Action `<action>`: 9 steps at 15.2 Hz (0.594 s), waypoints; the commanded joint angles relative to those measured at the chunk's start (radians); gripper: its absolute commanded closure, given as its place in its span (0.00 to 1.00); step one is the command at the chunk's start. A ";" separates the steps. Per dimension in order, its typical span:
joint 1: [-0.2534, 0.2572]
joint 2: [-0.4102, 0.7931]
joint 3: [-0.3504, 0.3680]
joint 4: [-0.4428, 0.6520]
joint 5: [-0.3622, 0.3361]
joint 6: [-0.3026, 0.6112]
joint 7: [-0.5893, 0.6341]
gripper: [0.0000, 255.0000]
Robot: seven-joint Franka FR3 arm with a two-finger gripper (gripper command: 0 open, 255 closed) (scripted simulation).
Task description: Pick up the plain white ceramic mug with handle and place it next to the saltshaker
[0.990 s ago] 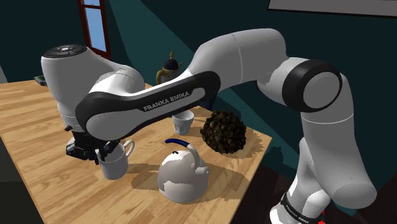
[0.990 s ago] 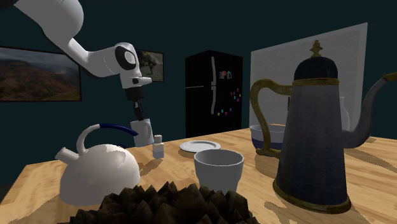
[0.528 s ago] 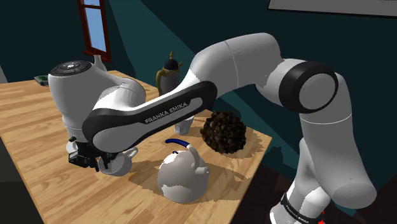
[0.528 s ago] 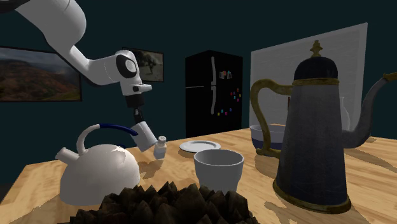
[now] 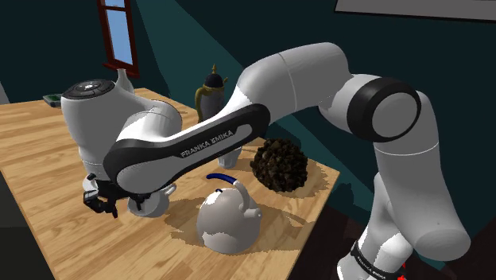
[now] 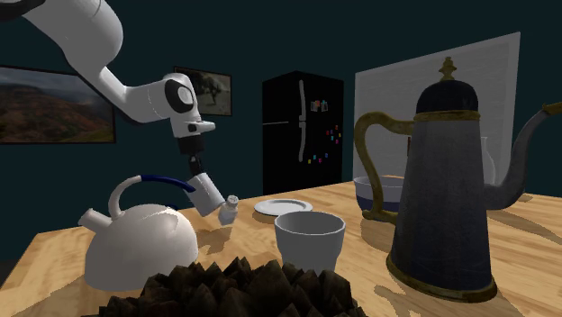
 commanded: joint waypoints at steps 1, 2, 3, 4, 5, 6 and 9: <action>-0.001 0.003 -0.001 -0.002 0.000 0.001 0.000 0.00; 0.000 0.004 -0.001 -0.001 0.000 0.000 0.000 0.00; -0.001 0.003 -0.001 -0.003 0.000 0.002 0.001 0.00; -0.001 0.003 -0.001 -0.004 0.000 0.002 0.001 0.00; 0.000 0.004 -0.001 0.001 0.000 -0.002 0.000 0.00; 0.002 -0.009 0.003 0.013 0.006 -0.027 -0.004 0.00; 0.009 -0.041 0.012 0.055 0.019 -0.101 -0.013 0.00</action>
